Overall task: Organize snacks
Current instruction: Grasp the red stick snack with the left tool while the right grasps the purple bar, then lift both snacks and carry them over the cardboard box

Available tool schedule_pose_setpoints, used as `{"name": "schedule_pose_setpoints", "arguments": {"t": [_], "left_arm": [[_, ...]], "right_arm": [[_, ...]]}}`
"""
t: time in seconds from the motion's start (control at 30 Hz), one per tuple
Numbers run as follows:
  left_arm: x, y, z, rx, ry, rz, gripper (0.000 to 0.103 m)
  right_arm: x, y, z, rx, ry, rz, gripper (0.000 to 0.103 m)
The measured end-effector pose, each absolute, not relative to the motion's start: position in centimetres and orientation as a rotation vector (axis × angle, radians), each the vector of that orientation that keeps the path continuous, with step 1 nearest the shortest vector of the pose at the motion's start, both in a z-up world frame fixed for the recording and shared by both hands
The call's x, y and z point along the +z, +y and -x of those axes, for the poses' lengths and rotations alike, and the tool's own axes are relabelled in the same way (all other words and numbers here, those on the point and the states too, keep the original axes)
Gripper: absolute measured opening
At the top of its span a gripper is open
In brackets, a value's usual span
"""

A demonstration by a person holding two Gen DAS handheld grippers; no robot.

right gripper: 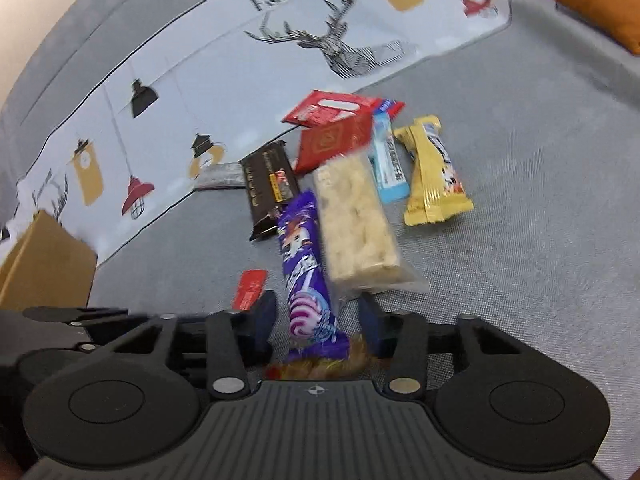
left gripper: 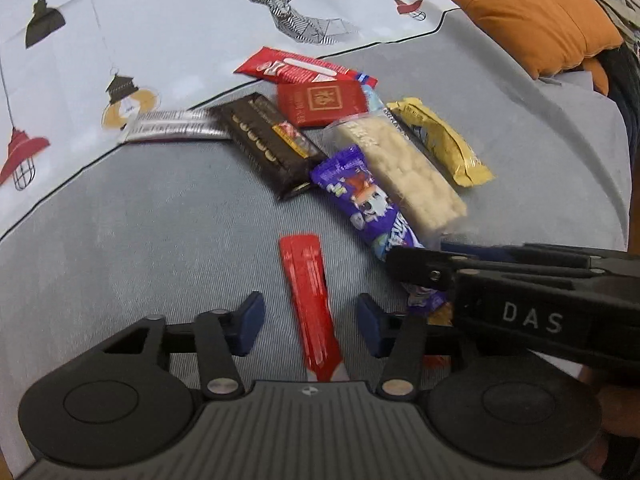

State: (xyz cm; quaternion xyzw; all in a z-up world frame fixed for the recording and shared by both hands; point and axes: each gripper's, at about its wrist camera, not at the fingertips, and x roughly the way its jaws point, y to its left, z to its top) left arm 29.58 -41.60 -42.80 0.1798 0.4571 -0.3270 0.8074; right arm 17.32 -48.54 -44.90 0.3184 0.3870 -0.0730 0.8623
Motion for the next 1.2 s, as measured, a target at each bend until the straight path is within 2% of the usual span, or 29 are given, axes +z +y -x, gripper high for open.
{"name": "schedule_pose_setpoints", "arguments": {"t": [0.03,0.07,0.3,0.37,0.5,0.63,0.77,0.87,0.97,1.2], "left_arm": [[-42.6,-41.5,-29.5,-0.704,0.980,-0.375,0.012],[-42.5,-41.4,-29.6,-0.705,1.003,-0.353,0.011],[-42.2,-38.3,-28.0,-0.616,1.084,-0.287,0.011],[-42.3,-37.9,-27.8,-0.614,1.073,-0.282,0.015],[-42.4,-38.6,-28.3,-0.616,1.072,-0.299,0.017],[-42.5,-38.4,-28.3,-0.631,1.060,-0.318,0.011],[-42.7,-38.4,-27.9,-0.662,1.030,-0.361,0.011],[-42.3,-38.6,-28.5,-0.651,1.077,-0.353,0.009],[-40.6,-38.4,-28.7,-0.610,1.093,-0.314,0.009],[-35.0,-36.2,-25.2,-0.563,1.004,-0.310,0.009]], "right_arm": [[-44.8,-48.6,-17.3,-0.156,0.811,-0.663,0.026],[-44.7,-48.5,-17.3,-0.158,0.814,-0.644,0.026],[-43.3,-46.9,-15.9,-0.108,0.794,-0.533,0.025],[-43.4,-46.7,-16.0,-0.092,0.805,-0.537,0.026],[-43.5,-46.3,-16.8,-0.070,0.805,-0.549,0.027],[-44.4,-45.7,-18.1,-0.061,0.860,-0.544,0.029],[-44.2,-44.7,-18.8,-0.069,0.869,-0.475,0.028],[-43.9,-45.1,-18.5,-0.068,0.860,-0.513,0.026],[-42.7,-45.7,-17.5,-0.075,0.806,-0.542,0.026],[-39.7,-45.4,-13.9,-0.052,0.692,-0.562,0.026]]}}
